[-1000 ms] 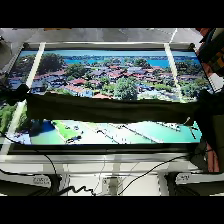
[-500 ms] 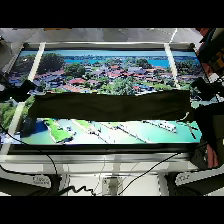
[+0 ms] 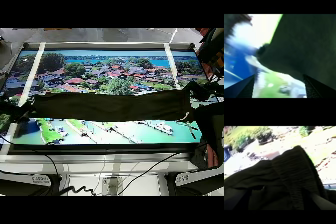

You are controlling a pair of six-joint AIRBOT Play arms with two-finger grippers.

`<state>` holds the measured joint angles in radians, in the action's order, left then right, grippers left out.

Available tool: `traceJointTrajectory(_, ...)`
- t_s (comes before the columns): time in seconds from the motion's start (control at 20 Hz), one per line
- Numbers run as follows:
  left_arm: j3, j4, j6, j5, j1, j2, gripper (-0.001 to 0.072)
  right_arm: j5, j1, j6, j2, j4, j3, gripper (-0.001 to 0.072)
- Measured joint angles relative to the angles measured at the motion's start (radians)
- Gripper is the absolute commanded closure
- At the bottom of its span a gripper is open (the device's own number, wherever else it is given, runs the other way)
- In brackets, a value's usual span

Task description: Fold the clothes and pants, and hang the long-sleeved shirts on hangers.

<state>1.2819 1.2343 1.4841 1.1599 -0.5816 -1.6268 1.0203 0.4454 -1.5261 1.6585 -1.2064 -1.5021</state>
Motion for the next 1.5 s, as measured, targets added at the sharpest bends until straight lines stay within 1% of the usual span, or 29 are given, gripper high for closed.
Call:
traceJointTrajectory(0.15, -0.067, -0.134, -0.011, -0.146, 0.018, -0.006, 0.0068, -0.005, -0.053, 0.016, 0.0, -0.001, 0.0, 0.0022)
traceJointTrajectory(0.2, -0.079, -0.175, -0.019, -0.201, 0.032, -0.009, 0.0089, -0.014, -0.074, 0.019, 0.0, 0.0, 0.0, 0.003)
traceJointTrajectory(0.25, -0.087, -0.213, -0.03, -0.262, 0.051, -0.012, 0.0249, -0.03, -0.1, 0.023, 0.0, -0.001, 0.0, 0.0124)
traceJointTrajectory(0.3, -0.093, -0.24, -0.043, -0.32, 0.072, -0.014, 0.0495, -0.049, -0.128, 0.023, 0.0, -0.003, 0.0, 0.0277)
traceJointTrajectory(0.35, -0.097, -0.263, -0.05, -0.375, 0.094, -0.014, 0.0667, -0.069, -0.157, 0.024, 0.0, -0.001, 0.0, 0.0464)
traceJointTrajectory(0.4, -0.099, -0.28, -0.058, -0.43, 0.117, -0.015, 0.0674, -0.093, -0.19, 0.026, 0.0, -0.001, 0.0, 0.0646)
traceJointTrajectory(0.45, -0.098, -0.292, -0.064, -0.48, 0.138, -0.015, 0.0674, -0.117, -0.222, 0.026, 0.0, -0.001, 0.0, 0.0681)
traceJointTrajectory(0.55, -0.08, -0.301, -0.079, -0.536, 0.172, -0.005, 0.0674, -0.167, -0.295, 0.027, 0.0, -0.001, 0.0, 0.0682)
traceJointTrajectory(0.65, -0.053, -0.304, -0.126, -0.544, 0.198, 0.023, 0.0674, -0.219, -0.378, 0.027, 0.001, -0.001, 0.0, 0.0682)
traceJointTrajectory(0.75, -0.024, -0.306, -0.174, -0.512, 0.22, 0.077, 0.0674, -0.271, -0.468, 0.018, 0.004, 0.0, 0.0, 0.0682)
traceJointTrajectory(0.9, 0.0, -0.308, -0.228, -0.445, 0.248, 0.205, 0.0674, -0.346, -0.615, -0.032, 0.021, 0.002, 0.0, 0.0683)
traceJointTrajectory(1.05, 0.01, -0.308, -0.253, -0.394, 0.273, 0.361, 0.0674, -0.444, -0.773, -0.1, 0.055, 0.016, -0.001, 0.0683)
traceJointTrajectory(1.2, 0.013, -0.316, -0.261, -0.364, 0.287, 0.504, 0.0674, -0.549, -0.923, -0.182, 0.106, 0.065, -0.011, 0.0683)
traceJointTrajectory(1.35, 0.015, -0.336, -0.261, -0.316, 0.297, 0.61, 0.0674, -0.606, -1.058, -0.248, 0.18, 0.138, -0.079, 0.0683)
traceJointTrajectory(1.5, 0.015, -0.348, -0.257, -0.26, 0.31, 0.663, 0.0673, -0.629, -1.172, -0.287, 0.252, 0.19, -0.178, 0.0683)
